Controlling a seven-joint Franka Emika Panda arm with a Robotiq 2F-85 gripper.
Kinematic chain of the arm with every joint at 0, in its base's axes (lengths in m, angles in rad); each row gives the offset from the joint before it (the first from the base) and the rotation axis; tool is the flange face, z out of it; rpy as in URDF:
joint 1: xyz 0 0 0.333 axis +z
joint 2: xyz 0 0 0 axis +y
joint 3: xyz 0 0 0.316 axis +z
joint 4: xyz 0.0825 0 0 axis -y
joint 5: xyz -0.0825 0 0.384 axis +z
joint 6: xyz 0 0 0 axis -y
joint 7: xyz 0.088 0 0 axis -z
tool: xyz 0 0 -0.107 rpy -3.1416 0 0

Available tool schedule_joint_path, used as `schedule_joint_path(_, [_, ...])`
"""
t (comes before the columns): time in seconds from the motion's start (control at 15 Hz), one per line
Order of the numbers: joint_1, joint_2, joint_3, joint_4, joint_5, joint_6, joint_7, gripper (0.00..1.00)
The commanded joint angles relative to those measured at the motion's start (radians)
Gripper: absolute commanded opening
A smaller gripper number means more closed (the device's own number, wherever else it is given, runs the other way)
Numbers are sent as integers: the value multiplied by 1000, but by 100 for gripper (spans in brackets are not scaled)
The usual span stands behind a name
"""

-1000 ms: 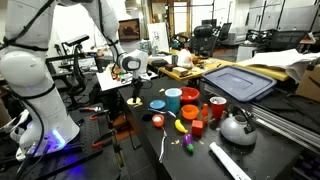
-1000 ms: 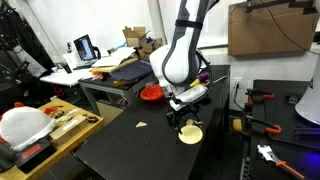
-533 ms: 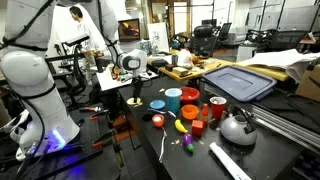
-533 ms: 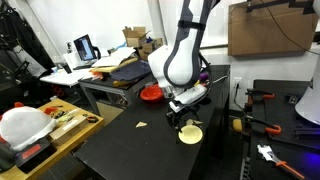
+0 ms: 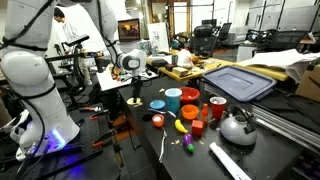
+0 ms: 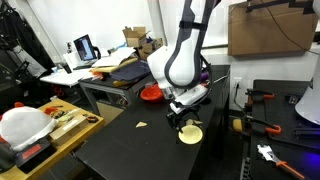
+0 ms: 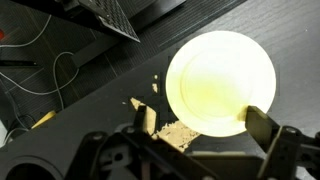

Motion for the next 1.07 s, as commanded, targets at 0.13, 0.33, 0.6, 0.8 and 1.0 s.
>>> schedule_joint_path(0.13, [7, -27, -3, -5, -16, -58, 28, 100])
schedule_joint_path(0.33, [17, -34, -5, -13, -22, -55, 45, 100])
schedule_joint_path(0.6, [32, -19, -11, -8, -39, -61, 60, 100])
schedule_joint_path(0.8, [33, -14, -12, -5, -56, -71, 81, 100])
schedule_joint_path(1.0, [28, -14, -4, -4, -53, -84, 75, 100])
